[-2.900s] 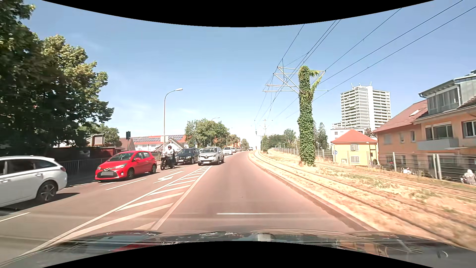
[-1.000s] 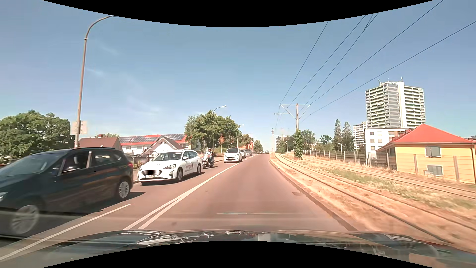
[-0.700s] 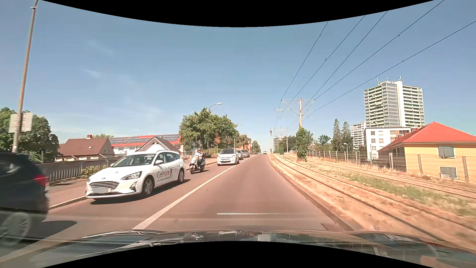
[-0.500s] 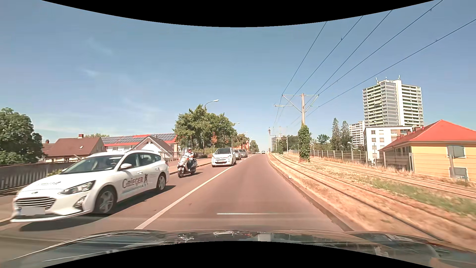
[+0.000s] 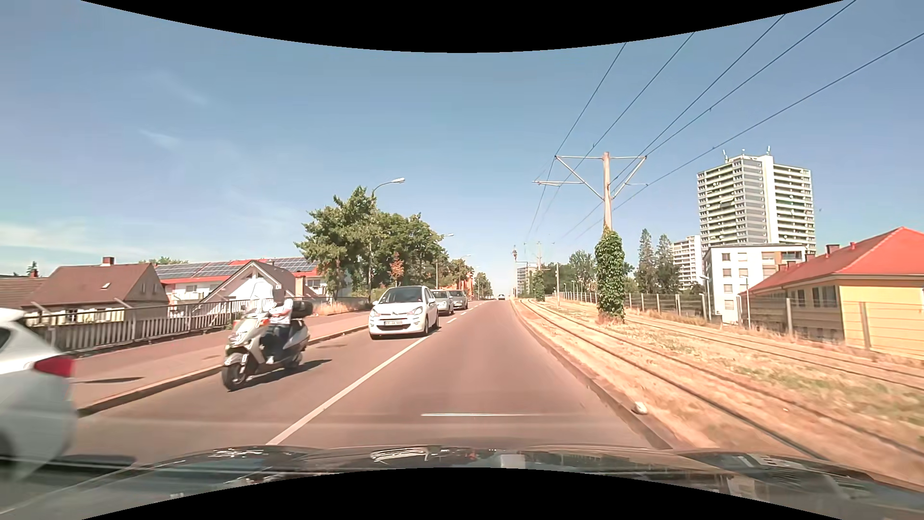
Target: Follow the waypoints while adhering to traffic rules and regulations
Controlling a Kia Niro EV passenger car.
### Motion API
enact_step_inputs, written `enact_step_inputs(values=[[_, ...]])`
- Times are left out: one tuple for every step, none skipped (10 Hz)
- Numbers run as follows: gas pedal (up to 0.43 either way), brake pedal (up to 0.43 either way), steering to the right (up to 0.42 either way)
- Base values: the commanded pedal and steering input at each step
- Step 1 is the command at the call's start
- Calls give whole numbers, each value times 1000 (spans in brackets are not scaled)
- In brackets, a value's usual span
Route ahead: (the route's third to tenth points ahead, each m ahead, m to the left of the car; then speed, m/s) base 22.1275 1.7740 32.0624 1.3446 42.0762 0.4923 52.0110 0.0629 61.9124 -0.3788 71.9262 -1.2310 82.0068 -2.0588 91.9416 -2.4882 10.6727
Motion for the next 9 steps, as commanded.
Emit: enact_step_inputs(values=[[220,0,16],[220,0,14],[220,0,12],[220,0,13],[209,0,13],[209,0,13],[209,0,12],[209,0,12],[209,0,12]])
